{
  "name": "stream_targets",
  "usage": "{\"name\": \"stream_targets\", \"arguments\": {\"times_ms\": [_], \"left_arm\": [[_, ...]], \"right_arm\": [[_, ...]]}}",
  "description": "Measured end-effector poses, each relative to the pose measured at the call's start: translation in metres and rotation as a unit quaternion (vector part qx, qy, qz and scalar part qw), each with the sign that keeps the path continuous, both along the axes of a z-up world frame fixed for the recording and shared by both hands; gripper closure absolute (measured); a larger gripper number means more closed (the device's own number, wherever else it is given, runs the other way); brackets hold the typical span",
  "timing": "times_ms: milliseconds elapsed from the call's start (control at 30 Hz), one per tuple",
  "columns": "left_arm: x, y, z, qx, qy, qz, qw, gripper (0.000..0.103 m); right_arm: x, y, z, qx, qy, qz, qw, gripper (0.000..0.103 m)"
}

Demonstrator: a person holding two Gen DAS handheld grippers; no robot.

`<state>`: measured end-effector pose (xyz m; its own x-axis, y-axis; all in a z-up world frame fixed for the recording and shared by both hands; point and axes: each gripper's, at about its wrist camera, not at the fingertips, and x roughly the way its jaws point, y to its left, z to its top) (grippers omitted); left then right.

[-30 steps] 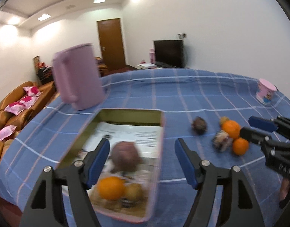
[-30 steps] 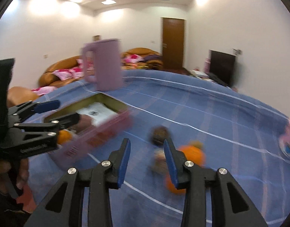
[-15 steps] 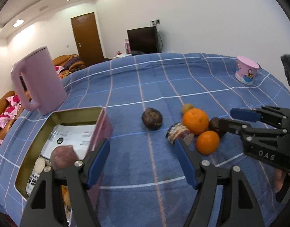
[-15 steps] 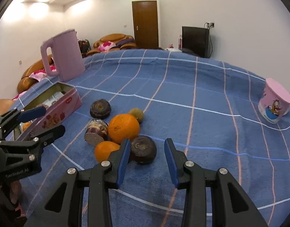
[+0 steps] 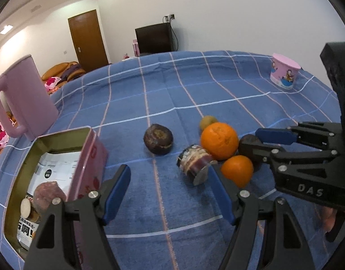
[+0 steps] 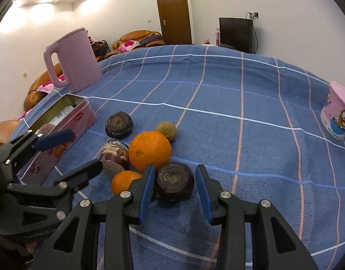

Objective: Organize fruits
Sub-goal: 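Move both tools back toward the fruit pile, then grasp a wrapped round cake with the left tool while the right tool grasps a dark purple fruit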

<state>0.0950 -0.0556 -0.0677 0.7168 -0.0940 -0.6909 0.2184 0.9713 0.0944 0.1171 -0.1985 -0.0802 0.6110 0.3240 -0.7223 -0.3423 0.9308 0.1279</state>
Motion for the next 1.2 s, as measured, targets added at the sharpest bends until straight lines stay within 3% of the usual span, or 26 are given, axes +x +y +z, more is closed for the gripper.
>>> {"name": "stream_targets", "arguments": {"times_ms": [367, 533, 733, 800, 1200], "left_arm": [[0.018, -0.005, -0.006, -0.027, 0.033, -0.027, 0.9987, 0.035], [0.018, -0.001, -0.007, -0.056, 0.047, -0.053, 0.9959, 0.05], [0.022, -0.005, -0.008, -0.057, 0.051, -0.062, 0.9951, 0.052], [0.023, -0.005, -0.008, -0.065, 0.056, -0.069, 0.9939, 0.063], [0.011, 0.004, 0.001, -0.064, 0.011, -0.046, 0.9969, 0.063]], "right_arm": [[0.004, -0.002, -0.003, 0.012, 0.017, -0.006, 1.0, 0.063], [0.0, -0.01, -0.001, 0.02, 0.013, -0.014, 1.0, 0.063], [0.0, -0.008, -0.003, 0.001, 0.017, -0.019, 1.0, 0.063], [0.0, -0.007, -0.004, -0.001, 0.018, -0.018, 1.0, 0.063], [-0.008, -0.005, 0.002, -0.001, -0.008, -0.007, 1.0, 0.063]]}}
